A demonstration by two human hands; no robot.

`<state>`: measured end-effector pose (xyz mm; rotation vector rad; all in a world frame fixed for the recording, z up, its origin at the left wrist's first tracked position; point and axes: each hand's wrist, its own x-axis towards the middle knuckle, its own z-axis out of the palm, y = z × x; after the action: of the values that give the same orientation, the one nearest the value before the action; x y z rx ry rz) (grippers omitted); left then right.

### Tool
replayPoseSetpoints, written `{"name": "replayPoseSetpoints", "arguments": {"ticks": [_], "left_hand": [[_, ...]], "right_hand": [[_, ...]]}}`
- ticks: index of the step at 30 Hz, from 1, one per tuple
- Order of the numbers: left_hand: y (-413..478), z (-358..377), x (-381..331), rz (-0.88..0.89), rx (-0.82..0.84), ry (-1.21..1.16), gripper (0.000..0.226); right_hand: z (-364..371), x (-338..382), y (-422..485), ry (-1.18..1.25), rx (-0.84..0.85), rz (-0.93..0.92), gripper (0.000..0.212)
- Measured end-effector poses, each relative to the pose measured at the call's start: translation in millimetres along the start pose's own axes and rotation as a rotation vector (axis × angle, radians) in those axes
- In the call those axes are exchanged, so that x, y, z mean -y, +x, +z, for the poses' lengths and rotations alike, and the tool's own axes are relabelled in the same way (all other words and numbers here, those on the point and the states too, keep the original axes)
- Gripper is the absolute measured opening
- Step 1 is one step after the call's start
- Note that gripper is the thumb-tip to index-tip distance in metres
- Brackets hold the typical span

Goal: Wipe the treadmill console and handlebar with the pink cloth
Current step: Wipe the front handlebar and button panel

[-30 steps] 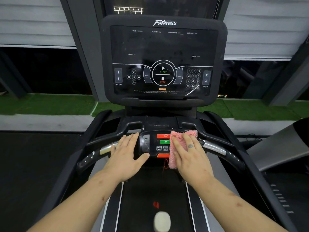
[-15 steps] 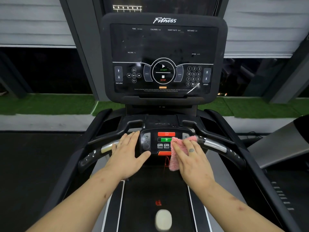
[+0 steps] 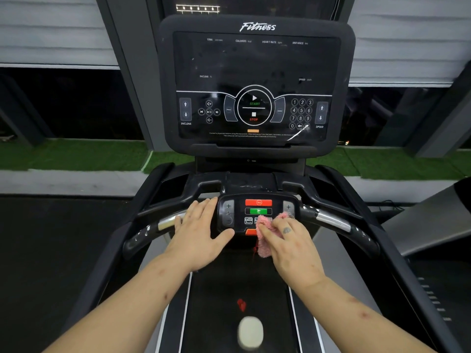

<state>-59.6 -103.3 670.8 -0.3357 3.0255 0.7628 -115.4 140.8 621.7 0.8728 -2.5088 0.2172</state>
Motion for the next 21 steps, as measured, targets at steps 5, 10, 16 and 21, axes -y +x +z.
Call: {"name": "replayPoseSetpoints", "arguments": {"ticks": [5, 10, 16, 21], "left_hand": [[-1, -1, -1, -0.007, 0.004, -0.004, 0.090], [-4, -4, -3, -0.013, 0.013, 0.000, 0.089], [-1, 0, 2, -0.003, 0.011, 0.001, 0.091], [0, 1, 4, 0.007, 0.018, 0.010, 0.092]], "right_hand": [[8, 25, 18, 0.046, 0.029, -0.125, 0.063], [11, 32, 21, 0.074, 0.005, -0.145, 0.057], [5, 5, 8, 0.044, -0.030, -0.103, 0.055], [8, 5, 9, 0.041, -0.031, -0.071, 0.051]]}}
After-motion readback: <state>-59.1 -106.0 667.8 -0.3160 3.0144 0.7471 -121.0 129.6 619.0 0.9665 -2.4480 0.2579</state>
